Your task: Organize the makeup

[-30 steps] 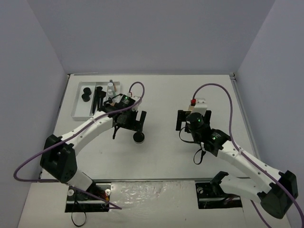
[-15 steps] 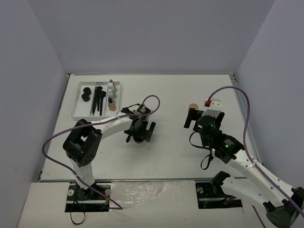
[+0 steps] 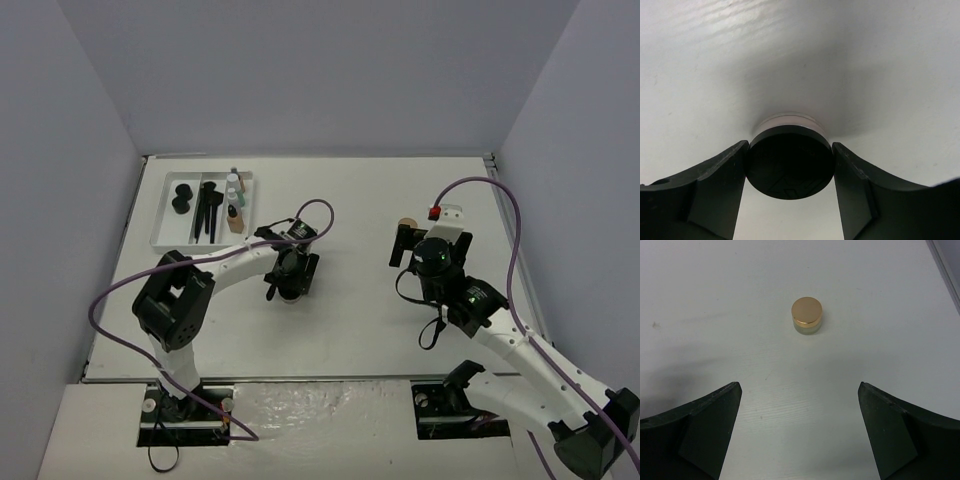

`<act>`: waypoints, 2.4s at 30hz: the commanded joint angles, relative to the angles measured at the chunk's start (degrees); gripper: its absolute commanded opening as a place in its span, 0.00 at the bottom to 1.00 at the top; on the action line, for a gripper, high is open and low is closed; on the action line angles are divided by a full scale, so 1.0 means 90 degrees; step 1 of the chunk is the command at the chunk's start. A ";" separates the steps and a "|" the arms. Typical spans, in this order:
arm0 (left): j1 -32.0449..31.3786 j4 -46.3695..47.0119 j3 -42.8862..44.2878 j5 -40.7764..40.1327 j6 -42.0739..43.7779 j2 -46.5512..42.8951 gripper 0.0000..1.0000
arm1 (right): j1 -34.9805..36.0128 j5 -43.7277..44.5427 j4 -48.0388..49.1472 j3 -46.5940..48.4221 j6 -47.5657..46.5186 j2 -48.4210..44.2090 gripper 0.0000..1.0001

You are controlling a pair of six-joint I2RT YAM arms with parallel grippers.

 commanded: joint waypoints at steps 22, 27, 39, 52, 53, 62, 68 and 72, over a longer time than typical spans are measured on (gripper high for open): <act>0.5376 -0.1472 0.4559 0.0235 0.1287 0.0993 0.10 | -0.0964 -0.1285 0.1102 0.0264 -0.0523 0.0717 1.00; 0.5644 -0.1398 0.5220 0.0299 0.1263 0.2028 0.10 | -0.1149 -0.1382 0.1102 0.0188 -0.0558 0.0620 1.00; 0.5683 -0.1138 0.5616 0.0228 0.1318 0.3144 0.10 | -0.1517 -0.1511 0.1102 0.0304 -0.0663 0.0846 1.00; 0.5674 -0.0957 0.6037 0.0365 0.1233 0.3760 0.11 | -0.1652 -0.1489 0.1090 0.0369 -0.0668 0.1048 1.00; 0.5674 -0.0934 0.6032 0.0392 0.1215 0.3746 0.13 | -0.1679 -0.1507 0.1086 0.0378 -0.0654 0.1116 1.00; 0.5654 -0.0781 0.5541 0.0525 0.1143 0.3161 0.46 | -0.2201 -0.1900 0.1043 0.0870 -0.0283 0.2342 1.00; 0.5649 -0.0751 0.5223 0.0540 0.1138 0.2695 0.69 | -0.2256 -0.1941 0.1121 0.1436 -0.0189 0.3211 1.00; 0.5644 -0.0766 0.5185 0.0599 0.1152 0.2491 0.79 | -0.2317 -0.2001 0.1141 0.1661 -0.0051 0.3595 1.00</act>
